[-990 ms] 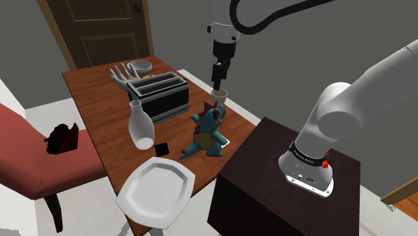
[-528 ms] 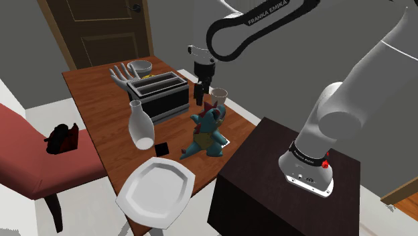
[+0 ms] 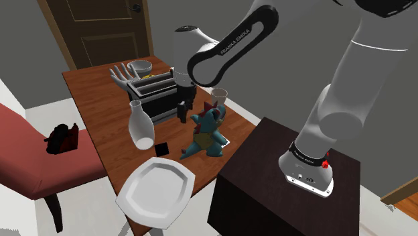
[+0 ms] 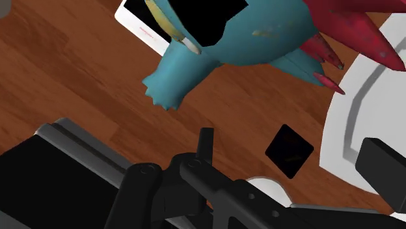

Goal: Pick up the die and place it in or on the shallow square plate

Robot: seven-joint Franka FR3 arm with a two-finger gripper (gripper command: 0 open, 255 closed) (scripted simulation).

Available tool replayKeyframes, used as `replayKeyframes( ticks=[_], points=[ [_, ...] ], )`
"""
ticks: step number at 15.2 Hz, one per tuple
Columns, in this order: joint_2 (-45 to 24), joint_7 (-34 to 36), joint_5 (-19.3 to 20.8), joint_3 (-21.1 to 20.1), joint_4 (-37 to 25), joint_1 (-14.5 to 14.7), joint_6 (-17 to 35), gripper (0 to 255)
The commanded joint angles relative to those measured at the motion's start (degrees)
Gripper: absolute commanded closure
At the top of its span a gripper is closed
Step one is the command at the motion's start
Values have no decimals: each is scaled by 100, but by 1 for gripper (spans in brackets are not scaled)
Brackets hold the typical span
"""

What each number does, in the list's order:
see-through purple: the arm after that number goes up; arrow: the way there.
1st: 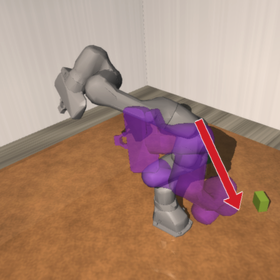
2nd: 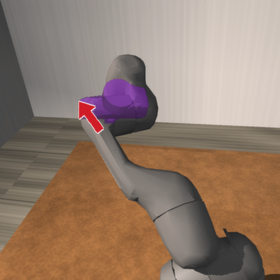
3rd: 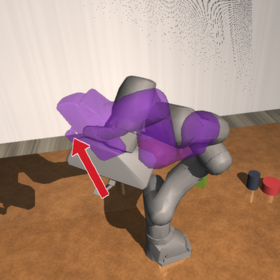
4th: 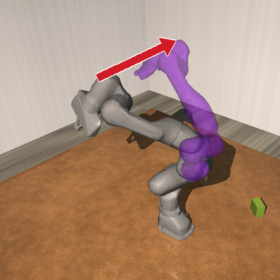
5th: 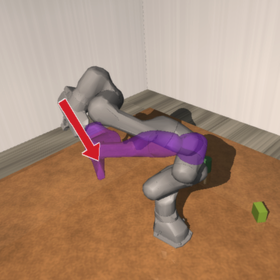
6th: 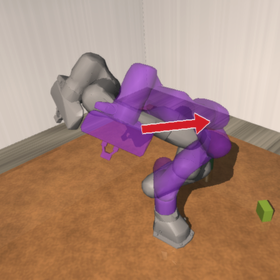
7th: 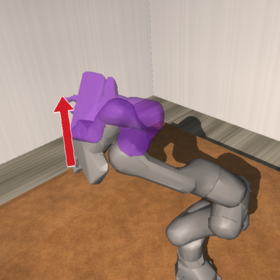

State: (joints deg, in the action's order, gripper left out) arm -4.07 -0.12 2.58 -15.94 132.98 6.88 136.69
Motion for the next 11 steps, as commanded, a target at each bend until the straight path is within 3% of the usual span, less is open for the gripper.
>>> replayKeyframes(
  ticks=[1, 11],
  points=[
    [-462, 148, 184, -35, -203, 77, 246, 0],
    [-2653, 630, 1003, 150, -1713, 698, 868, 0]
  ],
)
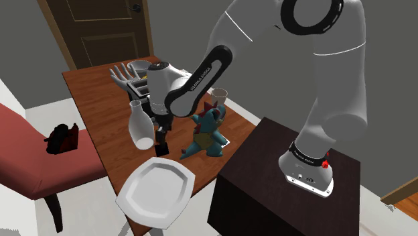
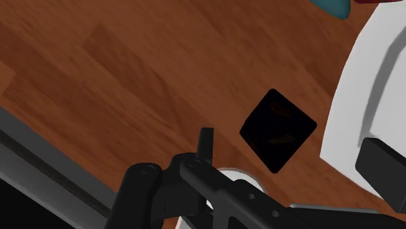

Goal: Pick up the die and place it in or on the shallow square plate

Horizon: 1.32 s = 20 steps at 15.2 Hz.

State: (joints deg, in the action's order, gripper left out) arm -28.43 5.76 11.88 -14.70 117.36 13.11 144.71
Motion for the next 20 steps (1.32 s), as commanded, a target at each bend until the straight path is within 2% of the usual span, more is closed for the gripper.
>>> replayKeyframes(
  ticks=[1, 9, 17, 18, 20],
  points=[
    [-431, 65, 128, 53, -338, 149, 92, 0],
    [-1044, 169, 298, 213, -605, 309, 438, 0],
    [-1083, 176, 309, 225, -618, 318, 464, 0],
    [-1082, 174, 309, 225, -617, 317, 465, 255],
    [-1086, 176, 310, 226, -618, 319, 467, 255]
  ],
)
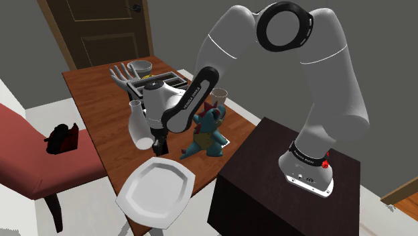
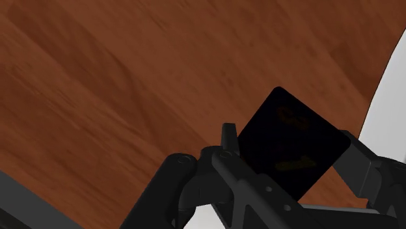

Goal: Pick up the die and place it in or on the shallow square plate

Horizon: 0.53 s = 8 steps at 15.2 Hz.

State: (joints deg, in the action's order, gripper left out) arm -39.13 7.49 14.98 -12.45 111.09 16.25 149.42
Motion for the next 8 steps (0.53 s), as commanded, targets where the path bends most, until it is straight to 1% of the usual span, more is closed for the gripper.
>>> replayKeyframes(
  ticks=[1, 8],
  points=[
    [-11, -2, -1, -1, 11, -1, -7, 255],
    [54, -9, -18, -21, 32, -12, -52, 255]
  ],
)
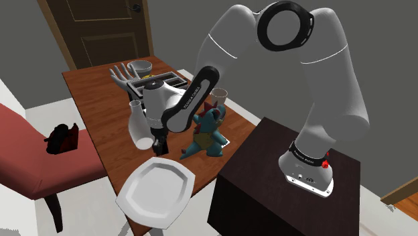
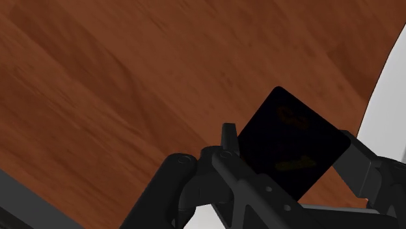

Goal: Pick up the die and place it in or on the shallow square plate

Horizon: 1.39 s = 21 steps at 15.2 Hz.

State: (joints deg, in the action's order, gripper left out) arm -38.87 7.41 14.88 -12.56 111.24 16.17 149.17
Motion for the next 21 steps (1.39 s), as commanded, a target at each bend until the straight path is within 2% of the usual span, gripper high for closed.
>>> replayKeyframes(
  ticks=[1, 16, 21],
  points=[
    [96, -14, -27, -30, 39, -19, -73, 255],
    [1036, -225, -350, -317, 206, -234, -838, 255],
    [1270, 419, -313, -450, 561, 218, -728, 255]
  ],
)
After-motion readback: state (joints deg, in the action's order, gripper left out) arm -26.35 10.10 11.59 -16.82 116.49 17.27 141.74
